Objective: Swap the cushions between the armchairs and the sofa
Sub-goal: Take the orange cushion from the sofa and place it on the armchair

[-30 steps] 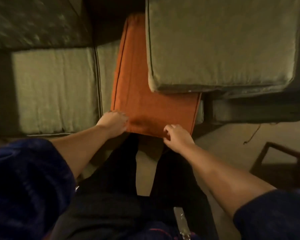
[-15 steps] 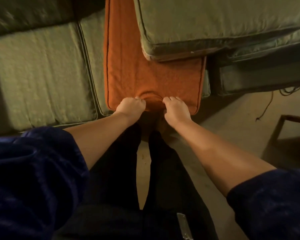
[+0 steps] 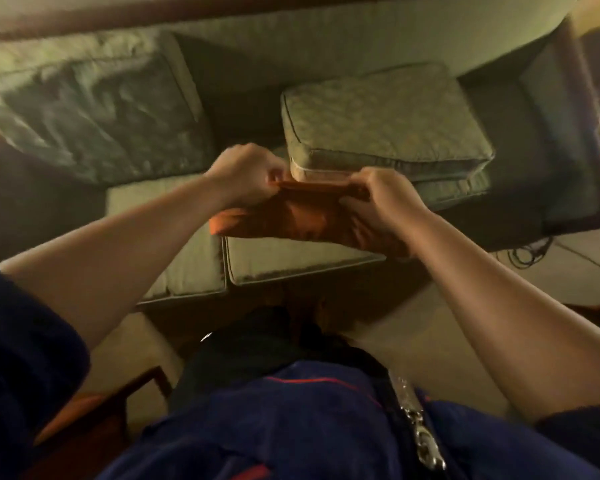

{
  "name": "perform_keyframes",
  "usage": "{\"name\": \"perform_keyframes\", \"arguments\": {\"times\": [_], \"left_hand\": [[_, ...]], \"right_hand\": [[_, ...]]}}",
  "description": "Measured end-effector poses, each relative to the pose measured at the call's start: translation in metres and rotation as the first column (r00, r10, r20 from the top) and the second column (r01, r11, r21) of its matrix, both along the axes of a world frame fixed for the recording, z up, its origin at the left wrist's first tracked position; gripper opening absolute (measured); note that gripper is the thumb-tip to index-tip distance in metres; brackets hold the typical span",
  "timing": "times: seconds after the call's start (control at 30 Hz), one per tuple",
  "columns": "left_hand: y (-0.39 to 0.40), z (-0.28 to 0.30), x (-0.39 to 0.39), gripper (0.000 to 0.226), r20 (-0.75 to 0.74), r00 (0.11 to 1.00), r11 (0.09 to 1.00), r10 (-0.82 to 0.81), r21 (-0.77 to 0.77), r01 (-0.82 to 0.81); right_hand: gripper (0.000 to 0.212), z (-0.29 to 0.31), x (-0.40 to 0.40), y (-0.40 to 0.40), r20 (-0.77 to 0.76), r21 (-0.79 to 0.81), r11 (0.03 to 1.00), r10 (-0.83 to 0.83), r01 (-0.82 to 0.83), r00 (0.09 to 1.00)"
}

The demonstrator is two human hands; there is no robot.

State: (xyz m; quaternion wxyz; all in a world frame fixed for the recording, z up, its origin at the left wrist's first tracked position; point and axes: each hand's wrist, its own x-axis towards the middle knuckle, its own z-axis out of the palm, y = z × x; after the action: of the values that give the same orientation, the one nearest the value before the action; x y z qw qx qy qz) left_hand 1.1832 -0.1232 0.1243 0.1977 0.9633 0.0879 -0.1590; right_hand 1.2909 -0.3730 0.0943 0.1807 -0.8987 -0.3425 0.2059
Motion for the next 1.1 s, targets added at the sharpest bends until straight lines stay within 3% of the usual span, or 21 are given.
{"name": "perform_keyframes", "arguments": {"times": [0.1, 0.2, 0.23, 0.3, 0.37, 0.43, 0.5, 0.53, 0.6, 0.67, 0.73, 0.93, 1.03, 1.1], "left_hand": [[0.009, 0.010, 0.025, 0.017, 0.033, 0.997, 0.997, 0.075, -0.001, -0.075], [0.014, 0.000, 0.038, 0.023, 0.069, 0.991, 0.993, 0.115, -0.013, -0.114], [0.016, -0.005, 0.039, 0.023, 0.085, 0.991, 0.994, 0.107, -0.018, -0.106], [0.022, -0.013, 0.035, 0.025, 0.096, 0.987, 0.989, 0.126, -0.092, -0.117], [0.044, -0.020, 0.026, 0.031, 0.064, 0.963, 0.930, 0.261, -0.283, -0.233], [0.080, -0.036, 0.013, 0.024, -0.055, 0.917, 0.794, 0.396, -0.481, -0.372], [0.114, -0.055, -0.006, 0.046, -0.199, 0.902, 0.763, 0.383, -0.482, -0.430], [0.123, -0.062, -0.013, 0.061, -0.269, 0.909, 0.815, 0.318, -0.413, -0.407], [0.116, -0.073, -0.014, 0.102, -0.298, 0.948, 0.945, 0.110, -0.264, -0.192], [0.083, -0.071, -0.004, 0.128, -0.279, 0.956, 0.976, -0.091, -0.214, 0.030], [0.057, -0.075, 0.007, 0.137, -0.231, 0.960, 0.970, -0.158, -0.217, 0.108], [0.070, -0.087, 0.000, 0.095, 0.074, 0.997, 0.903, 0.028, -0.430, 0.007], [0.068, -0.088, -0.003, 0.080, -0.009, 0.995, 0.880, 0.099, -0.467, -0.091], [0.059, -0.074, -0.001, 0.094, 0.024, 0.996, 0.918, 0.083, -0.390, -0.067]], "right_hand": [[0.046, 0.009, -0.014, 0.021, 0.232, 0.069, 0.998, -0.008, -0.008, 0.973], [0.120, -0.019, -0.046, 0.041, 0.255, -0.162, 0.983, 0.121, -0.081, 0.959], [0.130, -0.031, -0.049, 0.044, 0.254, -0.235, 0.968, 0.147, -0.087, 0.956], [0.123, -0.040, -0.037, 0.047, 0.235, -0.258, 0.965, 0.112, -0.049, 0.966], [0.110, -0.038, -0.018, 0.045, 0.208, -0.228, 0.973, 0.093, -0.044, 0.974], [0.102, -0.036, -0.003, 0.030, 0.170, -0.207, 0.977, 0.088, -0.051, 0.982], [0.098, -0.034, 0.006, 0.006, 0.117, -0.175, 0.984, 0.013, 0.007, 0.993], [0.099, -0.032, 0.007, -0.004, 0.076, -0.180, 0.982, -0.037, 0.051, 0.996], [0.102, -0.027, 0.006, -0.013, 0.042, -0.215, 0.972, -0.088, 0.095, 0.995], [0.100, -0.027, 0.002, -0.008, 0.060, -0.232, 0.969, -0.071, 0.083, 0.996], [0.097, -0.027, 0.000, 0.002, 0.079, -0.233, 0.969, -0.064, 0.080, 0.995], [0.099, -0.031, 0.004, 0.000, 0.118, -0.205, 0.955, -0.192, 0.213, 0.974], [0.093, -0.035, 0.006, 0.005, 0.105, -0.183, 0.954, -0.222, 0.238, 0.969], [0.085, -0.031, 0.009, 0.007, 0.111, -0.175, 0.951, -0.238, 0.255, 0.965]]}}
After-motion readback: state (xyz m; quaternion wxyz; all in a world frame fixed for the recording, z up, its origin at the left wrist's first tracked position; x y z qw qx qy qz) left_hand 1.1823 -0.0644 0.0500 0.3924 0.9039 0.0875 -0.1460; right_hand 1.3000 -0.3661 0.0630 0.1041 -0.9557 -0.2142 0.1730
